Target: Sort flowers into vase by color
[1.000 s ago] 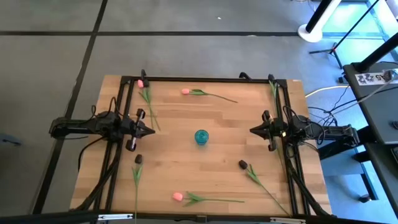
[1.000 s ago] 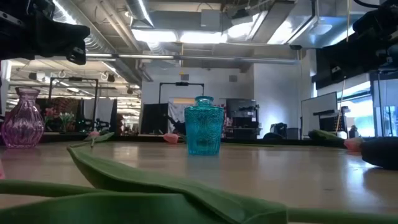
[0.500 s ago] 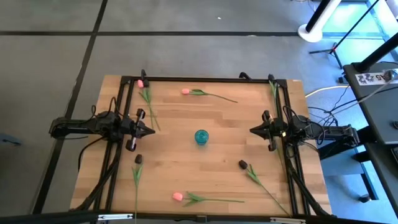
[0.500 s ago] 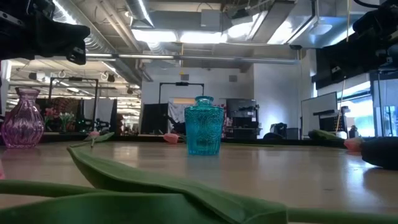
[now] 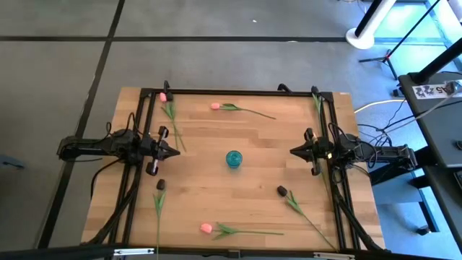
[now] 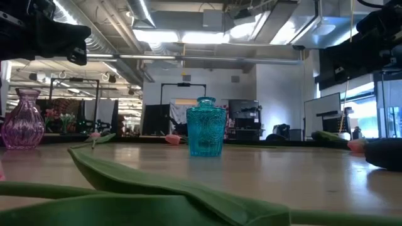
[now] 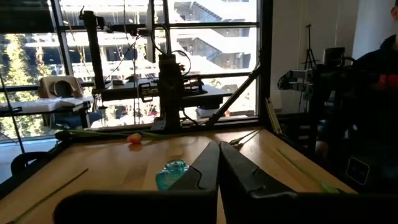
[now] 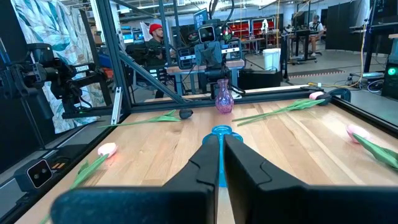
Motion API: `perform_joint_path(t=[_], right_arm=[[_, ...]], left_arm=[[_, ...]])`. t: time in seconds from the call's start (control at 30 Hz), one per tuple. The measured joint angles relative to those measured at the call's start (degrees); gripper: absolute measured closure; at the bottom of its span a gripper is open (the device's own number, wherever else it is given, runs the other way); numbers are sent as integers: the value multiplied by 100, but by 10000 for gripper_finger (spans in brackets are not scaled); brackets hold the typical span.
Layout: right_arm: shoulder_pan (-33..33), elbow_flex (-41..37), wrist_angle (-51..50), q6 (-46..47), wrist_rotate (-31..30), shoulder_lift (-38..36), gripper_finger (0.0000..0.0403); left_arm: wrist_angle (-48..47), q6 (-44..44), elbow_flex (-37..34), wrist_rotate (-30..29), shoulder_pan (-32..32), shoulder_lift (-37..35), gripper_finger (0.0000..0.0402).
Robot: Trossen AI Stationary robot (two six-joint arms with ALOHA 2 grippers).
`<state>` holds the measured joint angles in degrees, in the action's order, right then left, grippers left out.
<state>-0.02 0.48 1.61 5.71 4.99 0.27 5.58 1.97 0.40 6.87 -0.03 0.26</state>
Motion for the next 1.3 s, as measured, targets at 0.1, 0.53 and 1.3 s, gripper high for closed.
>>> perform_joint_path(t=[0.1, 0.53, 1.3], right_arm=[[-1, 0, 0, -1, 1, 0, 379], [-1, -1, 0, 0, 1, 0, 379], [1, 0, 0, -1, -6, 0, 379]], left_arm=[[0, 0, 0, 2, 1, -1, 401], [120, 69, 0, -111, -3, 6, 401], [2435, -86, 327, -2728, 52, 1012, 401]])
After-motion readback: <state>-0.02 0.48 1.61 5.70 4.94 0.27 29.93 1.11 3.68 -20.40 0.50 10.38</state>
